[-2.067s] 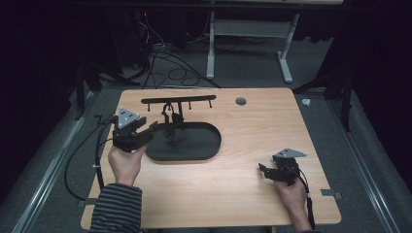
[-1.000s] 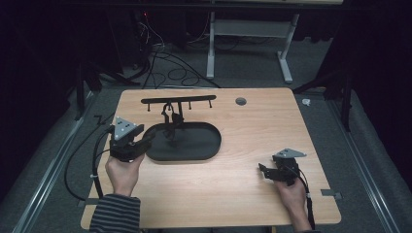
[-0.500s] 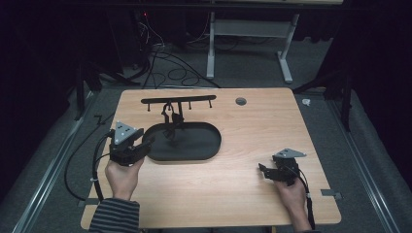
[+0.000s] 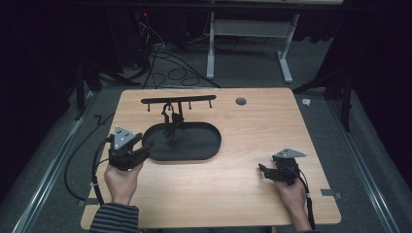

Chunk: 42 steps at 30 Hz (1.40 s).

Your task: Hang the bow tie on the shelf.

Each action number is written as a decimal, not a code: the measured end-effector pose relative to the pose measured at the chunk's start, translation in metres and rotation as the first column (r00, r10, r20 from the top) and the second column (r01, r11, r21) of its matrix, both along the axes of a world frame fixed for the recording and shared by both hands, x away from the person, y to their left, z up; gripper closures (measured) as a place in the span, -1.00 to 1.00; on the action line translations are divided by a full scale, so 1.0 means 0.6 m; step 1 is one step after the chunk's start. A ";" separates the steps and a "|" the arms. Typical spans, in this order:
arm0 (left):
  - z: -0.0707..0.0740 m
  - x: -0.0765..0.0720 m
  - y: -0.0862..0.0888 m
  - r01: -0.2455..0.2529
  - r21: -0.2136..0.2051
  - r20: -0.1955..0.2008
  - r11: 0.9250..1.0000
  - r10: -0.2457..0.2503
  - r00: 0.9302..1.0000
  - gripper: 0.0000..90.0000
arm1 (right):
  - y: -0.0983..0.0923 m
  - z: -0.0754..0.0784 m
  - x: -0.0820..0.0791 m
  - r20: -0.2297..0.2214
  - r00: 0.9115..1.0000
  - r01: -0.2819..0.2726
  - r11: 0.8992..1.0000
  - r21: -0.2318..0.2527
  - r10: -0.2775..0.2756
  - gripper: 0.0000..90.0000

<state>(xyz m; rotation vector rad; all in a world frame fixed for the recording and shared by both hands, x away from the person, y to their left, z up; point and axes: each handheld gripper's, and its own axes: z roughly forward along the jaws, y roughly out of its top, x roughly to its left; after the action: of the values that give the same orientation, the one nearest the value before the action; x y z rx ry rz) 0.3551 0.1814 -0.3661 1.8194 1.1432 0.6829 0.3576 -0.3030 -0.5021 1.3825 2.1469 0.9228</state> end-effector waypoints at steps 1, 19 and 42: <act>-0.001 -0.001 0.001 -0.002 0.001 -0.001 1.000 0.002 1.000 0.18 | 0.000 0.000 0.000 0.000 1.000 -0.001 1.000 0.000 0.001 -0.30; -0.022 -0.016 0.015 -0.019 -0.022 -0.020 1.000 0.018 1.000 0.16 | 0.001 0.000 0.000 0.001 1.000 -0.001 1.000 -0.004 0.001 -0.30; -0.047 -0.026 0.024 -0.032 -0.054 -0.050 0.998 0.030 0.998 0.15 | 0.001 0.000 0.000 0.001 1.000 -0.001 1.000 -0.004 0.001 -0.30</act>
<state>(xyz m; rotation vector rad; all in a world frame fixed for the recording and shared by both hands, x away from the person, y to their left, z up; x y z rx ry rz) 0.3397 0.1956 -0.3945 1.7847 1.2134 0.6219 0.3575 -0.3027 -0.5021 1.3796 2.1478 0.9191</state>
